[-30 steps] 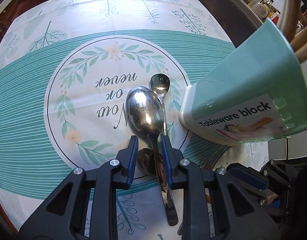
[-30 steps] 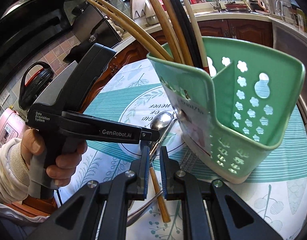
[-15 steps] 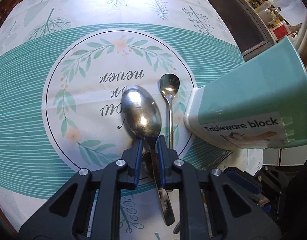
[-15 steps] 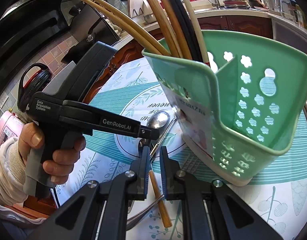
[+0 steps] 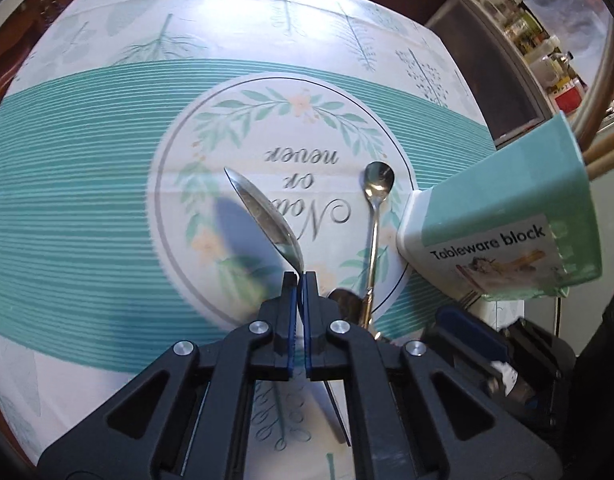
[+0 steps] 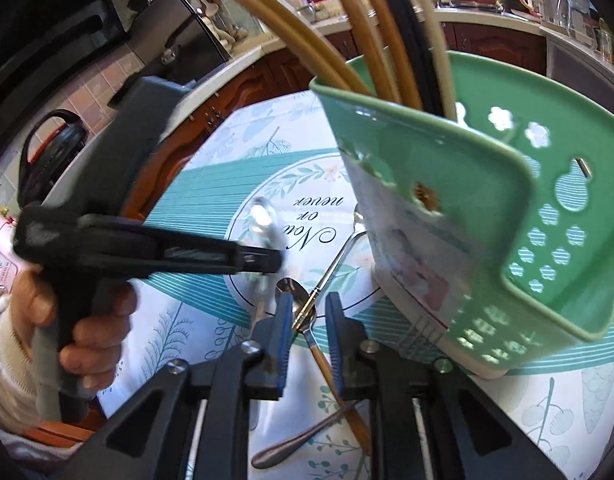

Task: Organize utensils
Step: 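Grasp the large steel spoon with the left gripper while the right grasps a gold-handled teaspoon, then lift both spoons and drop them into the green holder with both grippers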

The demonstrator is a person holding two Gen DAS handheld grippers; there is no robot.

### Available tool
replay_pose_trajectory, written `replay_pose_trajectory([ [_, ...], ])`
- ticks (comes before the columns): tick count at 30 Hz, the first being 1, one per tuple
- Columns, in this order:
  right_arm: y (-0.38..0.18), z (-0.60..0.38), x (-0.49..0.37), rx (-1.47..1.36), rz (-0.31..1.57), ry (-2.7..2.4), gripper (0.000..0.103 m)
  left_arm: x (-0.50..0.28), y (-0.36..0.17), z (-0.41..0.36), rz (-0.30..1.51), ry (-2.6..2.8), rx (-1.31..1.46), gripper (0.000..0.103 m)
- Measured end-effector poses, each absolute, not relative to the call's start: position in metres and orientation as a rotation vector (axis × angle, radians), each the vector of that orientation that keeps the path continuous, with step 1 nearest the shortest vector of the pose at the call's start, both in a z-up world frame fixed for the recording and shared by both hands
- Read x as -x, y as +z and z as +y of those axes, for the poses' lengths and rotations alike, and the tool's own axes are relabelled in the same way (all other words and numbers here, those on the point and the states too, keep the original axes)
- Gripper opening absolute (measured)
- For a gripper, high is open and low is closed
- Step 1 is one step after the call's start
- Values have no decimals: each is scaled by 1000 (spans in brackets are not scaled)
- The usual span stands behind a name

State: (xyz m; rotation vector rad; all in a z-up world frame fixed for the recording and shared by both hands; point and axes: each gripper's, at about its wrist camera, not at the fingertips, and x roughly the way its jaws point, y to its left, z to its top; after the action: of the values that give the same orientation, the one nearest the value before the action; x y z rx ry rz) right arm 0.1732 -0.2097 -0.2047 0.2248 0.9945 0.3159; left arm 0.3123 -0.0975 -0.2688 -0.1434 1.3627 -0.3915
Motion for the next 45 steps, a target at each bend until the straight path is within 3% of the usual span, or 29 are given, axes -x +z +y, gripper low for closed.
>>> replay_pose_trajectory([
  [21, -238, -137, -271, 47, 1332, -127, 18, -262, -257, -12, 1280, -355, 230, 0],
  [28, -242, -139, -282, -14, 1406, -163, 16, -265, -257, -7, 1281, -366, 242, 0],
  [32, -244, -144, -278, -97, 1401, -160, 5, -265, -255, -8, 1276, -371, 239, 0],
  [39, -235, -137, -257, -170, 1330, -8, 4, -260, -244, -11, 1248, -369, 225, 0],
  [45, -197, -129, -210, -175, 1124, 186, 4, -235, -196, -18, 1099, -382, 163, 0],
])
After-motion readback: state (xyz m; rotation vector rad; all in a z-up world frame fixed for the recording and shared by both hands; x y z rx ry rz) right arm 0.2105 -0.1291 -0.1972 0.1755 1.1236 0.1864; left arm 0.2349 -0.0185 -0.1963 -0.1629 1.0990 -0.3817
